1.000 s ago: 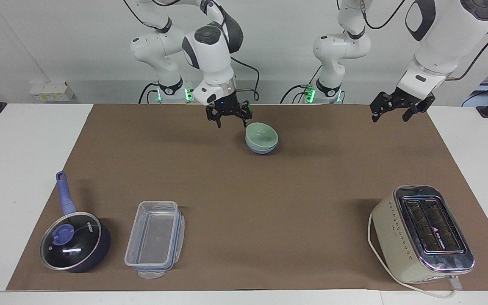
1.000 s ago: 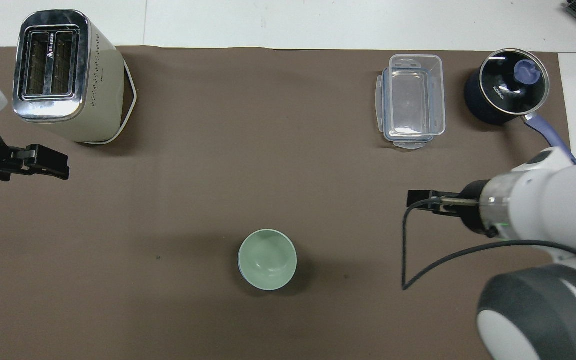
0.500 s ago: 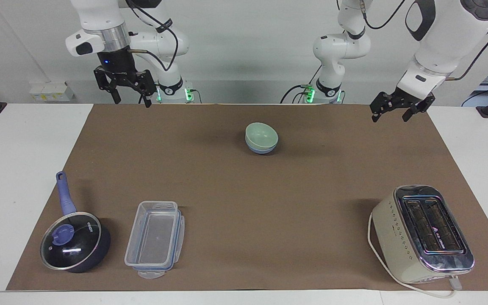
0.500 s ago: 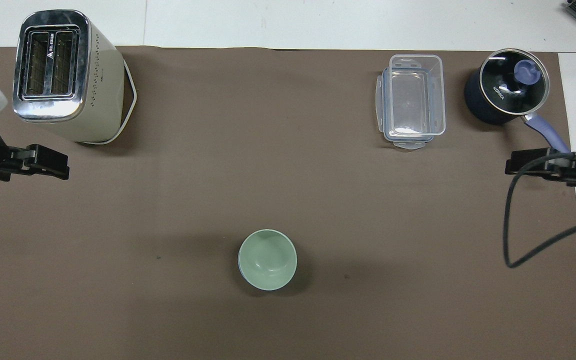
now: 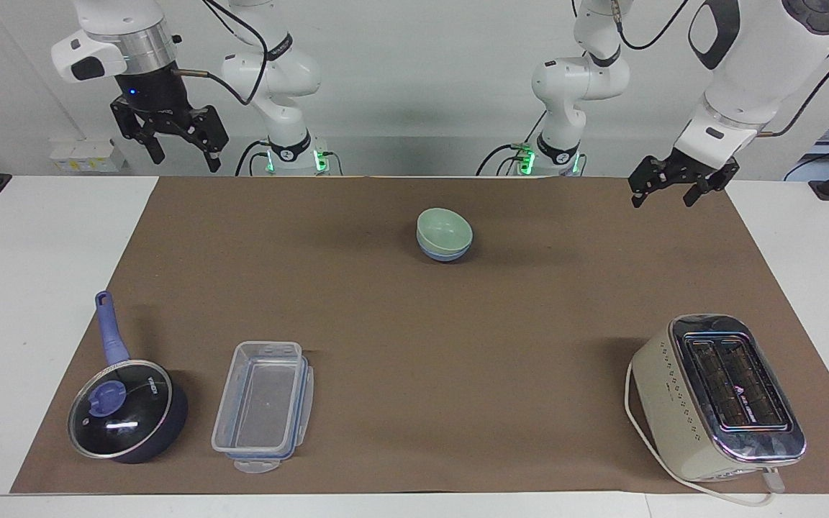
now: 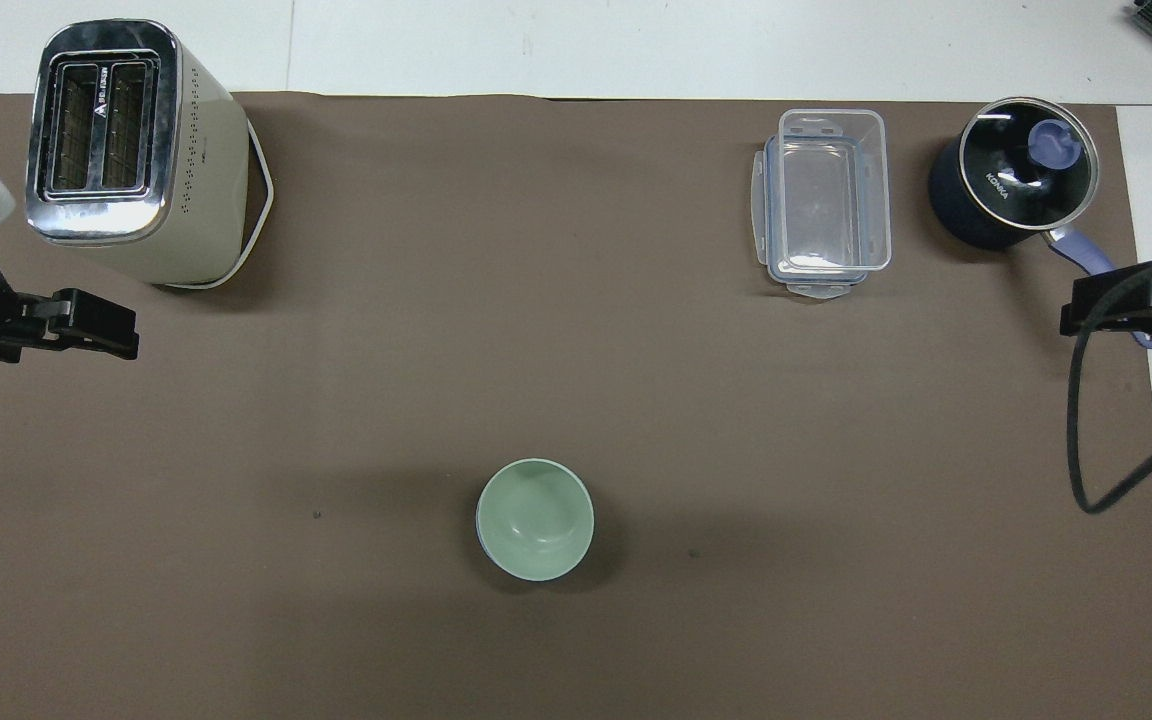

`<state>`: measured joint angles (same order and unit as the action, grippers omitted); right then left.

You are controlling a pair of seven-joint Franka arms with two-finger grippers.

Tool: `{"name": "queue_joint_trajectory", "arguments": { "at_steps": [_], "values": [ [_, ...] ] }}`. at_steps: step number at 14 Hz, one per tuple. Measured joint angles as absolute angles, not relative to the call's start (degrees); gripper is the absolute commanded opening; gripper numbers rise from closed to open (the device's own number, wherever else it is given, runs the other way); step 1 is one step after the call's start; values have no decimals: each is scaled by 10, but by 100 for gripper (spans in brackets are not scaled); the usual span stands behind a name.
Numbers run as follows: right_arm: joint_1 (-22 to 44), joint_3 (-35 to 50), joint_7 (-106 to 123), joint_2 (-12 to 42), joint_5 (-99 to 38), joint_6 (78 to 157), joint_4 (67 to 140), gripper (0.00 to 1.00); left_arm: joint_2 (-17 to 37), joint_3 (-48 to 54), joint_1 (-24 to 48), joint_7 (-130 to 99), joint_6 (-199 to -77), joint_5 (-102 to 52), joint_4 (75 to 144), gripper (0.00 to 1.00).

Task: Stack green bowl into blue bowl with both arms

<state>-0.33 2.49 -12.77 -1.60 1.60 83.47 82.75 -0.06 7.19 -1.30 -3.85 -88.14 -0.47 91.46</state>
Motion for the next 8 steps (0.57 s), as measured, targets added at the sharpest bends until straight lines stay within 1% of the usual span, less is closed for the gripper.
{"name": "queue_joint_trajectory", "arguments": {
  "at_steps": [8],
  "values": [
    [-4,24,-109,-15,15,821,826,100,-1,72,-13,-39,-881,-5,915,100]
  ]
}}
